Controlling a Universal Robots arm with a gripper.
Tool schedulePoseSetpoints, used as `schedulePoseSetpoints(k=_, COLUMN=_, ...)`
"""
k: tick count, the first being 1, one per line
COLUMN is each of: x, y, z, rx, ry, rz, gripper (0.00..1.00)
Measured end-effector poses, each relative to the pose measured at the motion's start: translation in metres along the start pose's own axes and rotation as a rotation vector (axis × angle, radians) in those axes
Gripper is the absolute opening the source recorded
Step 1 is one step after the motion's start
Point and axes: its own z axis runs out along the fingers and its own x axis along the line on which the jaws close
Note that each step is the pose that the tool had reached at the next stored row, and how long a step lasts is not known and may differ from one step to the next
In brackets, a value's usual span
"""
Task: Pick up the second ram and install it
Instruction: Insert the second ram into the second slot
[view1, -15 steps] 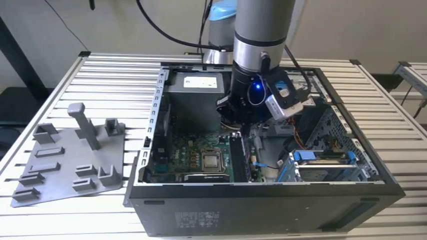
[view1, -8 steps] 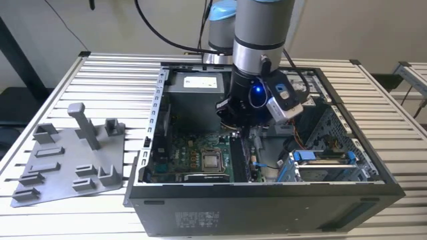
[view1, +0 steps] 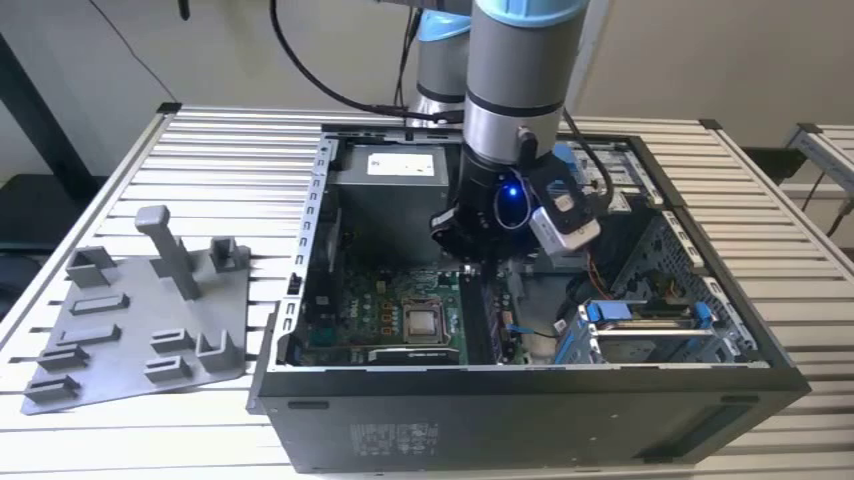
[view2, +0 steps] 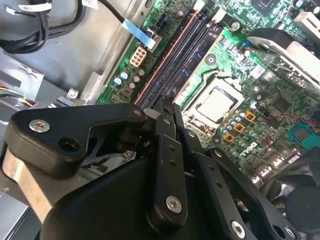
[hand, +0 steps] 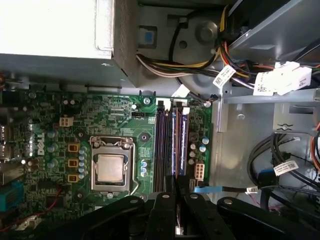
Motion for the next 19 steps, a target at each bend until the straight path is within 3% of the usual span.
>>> schedulePoseSetpoints(k=8, x=0.0007, y=0.0000, z=0.0104, rx=0.0001, ry=0.0007, rz=0.039, gripper=0.14)
schedulePoseSetpoints(k=13, x=0.0007, y=0.0000, z=0.0111, rx=-0.0001, ry=0.0053, rz=0.039, gripper=0.14)
schedulePoseSetpoints(k=19, x=0.0016, y=-0.0005, z=0.0197, rx=0.0001, ry=0.0060, rz=0.039, gripper=0.14)
